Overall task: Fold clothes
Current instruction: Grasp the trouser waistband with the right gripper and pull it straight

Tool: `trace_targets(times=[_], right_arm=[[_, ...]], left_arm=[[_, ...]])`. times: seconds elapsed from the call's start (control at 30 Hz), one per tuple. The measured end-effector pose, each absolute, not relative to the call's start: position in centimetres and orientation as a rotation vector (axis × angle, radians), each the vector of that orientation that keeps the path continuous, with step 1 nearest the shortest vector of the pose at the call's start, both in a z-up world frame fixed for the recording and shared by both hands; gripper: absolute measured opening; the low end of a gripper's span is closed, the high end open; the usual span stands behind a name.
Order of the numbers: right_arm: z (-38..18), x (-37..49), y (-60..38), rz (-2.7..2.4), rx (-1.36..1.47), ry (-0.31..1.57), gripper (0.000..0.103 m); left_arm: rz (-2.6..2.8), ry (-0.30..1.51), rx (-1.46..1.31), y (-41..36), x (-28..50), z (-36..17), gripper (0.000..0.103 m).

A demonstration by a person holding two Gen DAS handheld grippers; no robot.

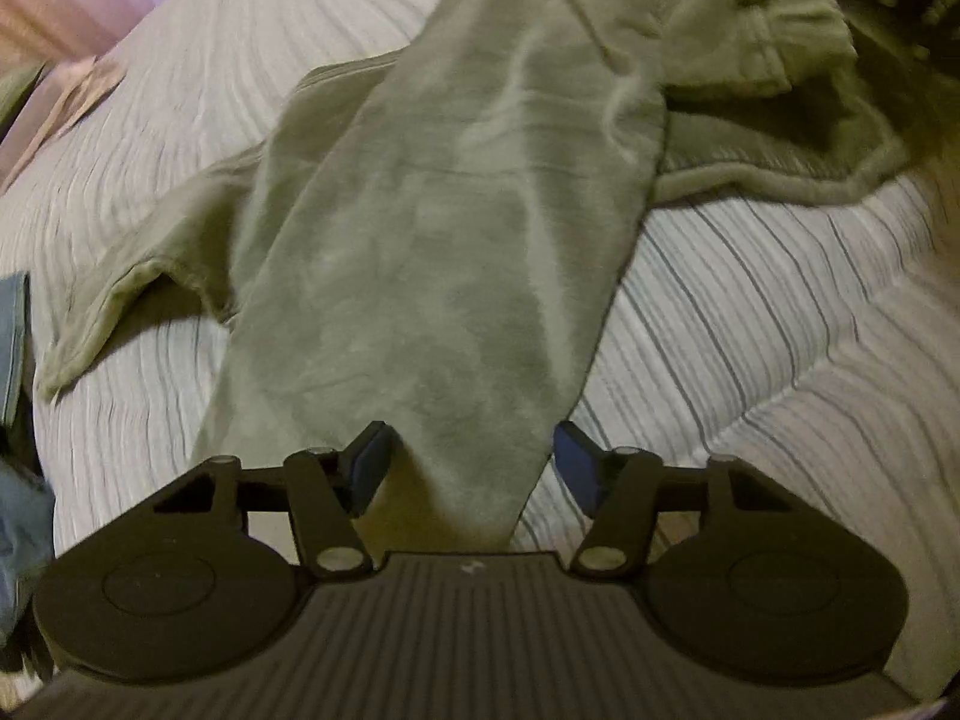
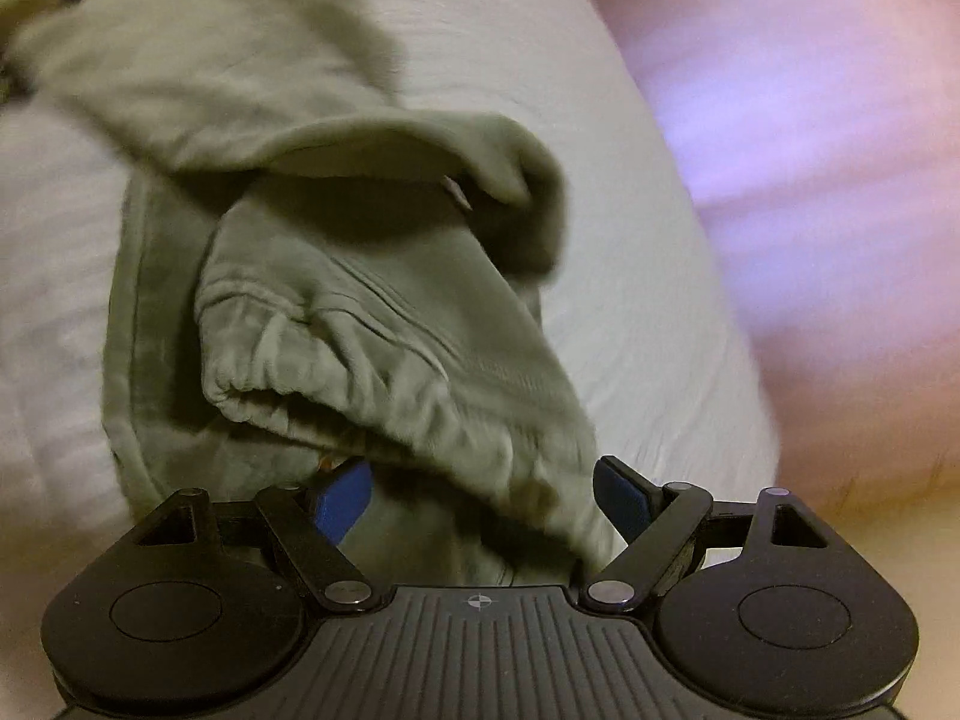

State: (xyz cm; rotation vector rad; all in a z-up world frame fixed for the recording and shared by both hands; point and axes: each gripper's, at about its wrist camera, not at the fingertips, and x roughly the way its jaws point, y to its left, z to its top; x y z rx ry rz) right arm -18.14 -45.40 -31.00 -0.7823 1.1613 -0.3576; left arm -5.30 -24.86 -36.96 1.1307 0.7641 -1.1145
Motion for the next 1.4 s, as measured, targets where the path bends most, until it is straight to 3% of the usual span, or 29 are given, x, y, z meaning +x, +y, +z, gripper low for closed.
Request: trace_targets(times=[0.1,0.13,0.17,0.27,0.33,0.43,0.47,0.57,0.63,0.87,0.97,1.07,1.17,1.2,1.23,1.27,1.33,1.37,1.4], right_arm=[[-32.8,-17.7,-45.0,-0.257,-0.957,1.137,0.082],[-32.8,-17.6,-45.3,-0.244,-0.953,1.136,0.073],[-32.7,-17.5,-45.4,-0.240,-0.938,1.138,0.054],[-32.4,-17.3,-45.9,-0.227,-0.895,1.142,0.053],[-32.1,-17.2,-46.3,-0.218,-0.866,1.145,0.053],[-31.7,-17.0,-46.8,-0.206,-0.823,1.148,0.053],[-31.6,-16.9,-47.0,-0.201,-0.809,1.149,0.053],[-31.2,-16.7,-47.5,-0.189,-0.766,1.152,0.053],[-30.3,-16.6,-48.1,-0.193,-0.710,1.138,0.024],[-20.9,-17.3,-56.6,-0.365,-0.121,0.954,0.017],[-17.2,-19.0,-62.6,-0.514,0.174,0.827,0.015],[-14.5,-22.0,-70.1,-0.718,0.492,0.672,0.014],[-14.7,-25.8,-76.6,-0.965,0.858,0.553,0.020],[-15.3,-27.2,-77.9,-1.031,0.967,0.531,0.028],[-15.9,-28.7,-78.9,-1.084,1.060,0.509,0.030],[-16.1,-30.1,-78.8,-1.109,1.098,0.489,0.035],[-16.2,-33.5,-76.9,-1.139,1.096,0.453,0.068],[-16.5,-35.0,-75.8,-1.151,1.107,0.440,0.092],[-17.5,-36.1,-74.3,-1.156,1.147,0.439,0.092]], left_arm=[[-1.166,0.738,1.175,-25.1,-5.8,-37.2,0.038],[-1.183,0.737,1.190,-25.2,-6.0,-37.1,0.032],[-1.201,0.738,1.200,-25.2,-6.1,-37.0,0.029],[-1.264,0.757,1.190,-25.1,-6.4,-36.3,0.025],[-1.281,0.763,1.181,-24.9,-6.4,-36.1,0.033],[-1.253,0.750,1.232,-24.8,-6.4,-37.2,0.037],[-1.247,0.741,1.239,-24.8,-6.3,-37.4,0.035],[-1.223,0.743,1.215,-25.1,-5.6,-37.2,0.015],[-1.214,0.771,1.163,-25.2,-4.5,-36.3,0.012],[-1.081,0.566,1.000,-26.9,2.7,-26.3,0.010],[-1.029,0.411,0.902,-30.7,8.7,-20.6,0.005],[-0.984,0.355,0.798,-37.8,15.5,-17.0,0.010],[-0.909,0.409,0.747,-43.2,18.5,-15.4,0.021],[-0.881,0.423,0.732,-44.8,19.1,-15.0,0.035],[-0.854,0.438,0.717,-46.4,19.8,-14.6,0.045],[-0.844,0.456,0.698,-47.4,20.2,-14.4,0.048],[-0.874,0.545,0.665,-46.3,19.8,-15.9,0.057],[-0.885,0.599,0.655,-45.5,19.6,-16.8,0.058],[-0.887,0.658,0.647,-44.6,19.4,-18.0,0.058]])
